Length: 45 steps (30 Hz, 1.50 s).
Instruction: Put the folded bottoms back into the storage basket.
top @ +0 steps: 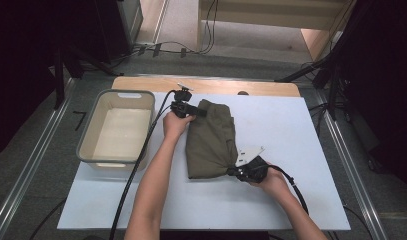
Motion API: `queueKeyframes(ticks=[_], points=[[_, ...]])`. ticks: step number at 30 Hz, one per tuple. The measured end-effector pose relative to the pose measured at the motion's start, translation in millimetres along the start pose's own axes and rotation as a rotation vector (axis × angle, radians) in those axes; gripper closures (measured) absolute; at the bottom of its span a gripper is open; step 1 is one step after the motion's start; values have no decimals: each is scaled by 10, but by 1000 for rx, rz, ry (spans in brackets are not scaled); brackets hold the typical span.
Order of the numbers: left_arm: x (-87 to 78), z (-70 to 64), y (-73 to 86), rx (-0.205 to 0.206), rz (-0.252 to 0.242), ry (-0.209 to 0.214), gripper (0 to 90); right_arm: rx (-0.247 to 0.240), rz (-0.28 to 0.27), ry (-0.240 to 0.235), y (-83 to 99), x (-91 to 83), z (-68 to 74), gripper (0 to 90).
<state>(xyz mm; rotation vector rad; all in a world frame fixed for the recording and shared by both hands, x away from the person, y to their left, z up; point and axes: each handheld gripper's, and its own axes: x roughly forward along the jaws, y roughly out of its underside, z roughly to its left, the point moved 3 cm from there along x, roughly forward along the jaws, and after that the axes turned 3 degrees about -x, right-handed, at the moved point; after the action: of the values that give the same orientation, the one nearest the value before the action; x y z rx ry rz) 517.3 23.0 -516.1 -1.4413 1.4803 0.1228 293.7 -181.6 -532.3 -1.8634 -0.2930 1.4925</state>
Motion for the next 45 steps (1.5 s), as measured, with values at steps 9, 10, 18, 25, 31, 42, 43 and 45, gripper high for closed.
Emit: queueKeyframes(ticks=[9, 10, 18, 25, 31, 42, 43, 45], points=[[-21, -28, 11, 26, -19, -6, 678, 41, -10, -14, 5, -2, -24, 839], [-24, -33, 14, 23, -25, -1, 678, 67, -19, -34, 15, -5, -33, 838], [-68, -87, -8, 44, -40, 4, 681, 80, -47, -47, 14, -33, -52, 838], [-86, -104, -9, 55, -53, 12, 682, 98, -72, -57, 6, -77, -63, 838], [-119, -146, -24, 63, -64, 26, 685, 106, -96, -62, -8, -122, -66, 838], [-169, -236, -60, 92, -84, 36, 688, 115, -137, -53, -32, -229, -75, 838], [-174, -245, -65, 94, -87, 37, 688, 114, -139, -52, -33, -241, -77, 838], [-178, -255, -70, 95, -92, 40, 688, 114, -146, -47, -38, -262, -79, 838]])
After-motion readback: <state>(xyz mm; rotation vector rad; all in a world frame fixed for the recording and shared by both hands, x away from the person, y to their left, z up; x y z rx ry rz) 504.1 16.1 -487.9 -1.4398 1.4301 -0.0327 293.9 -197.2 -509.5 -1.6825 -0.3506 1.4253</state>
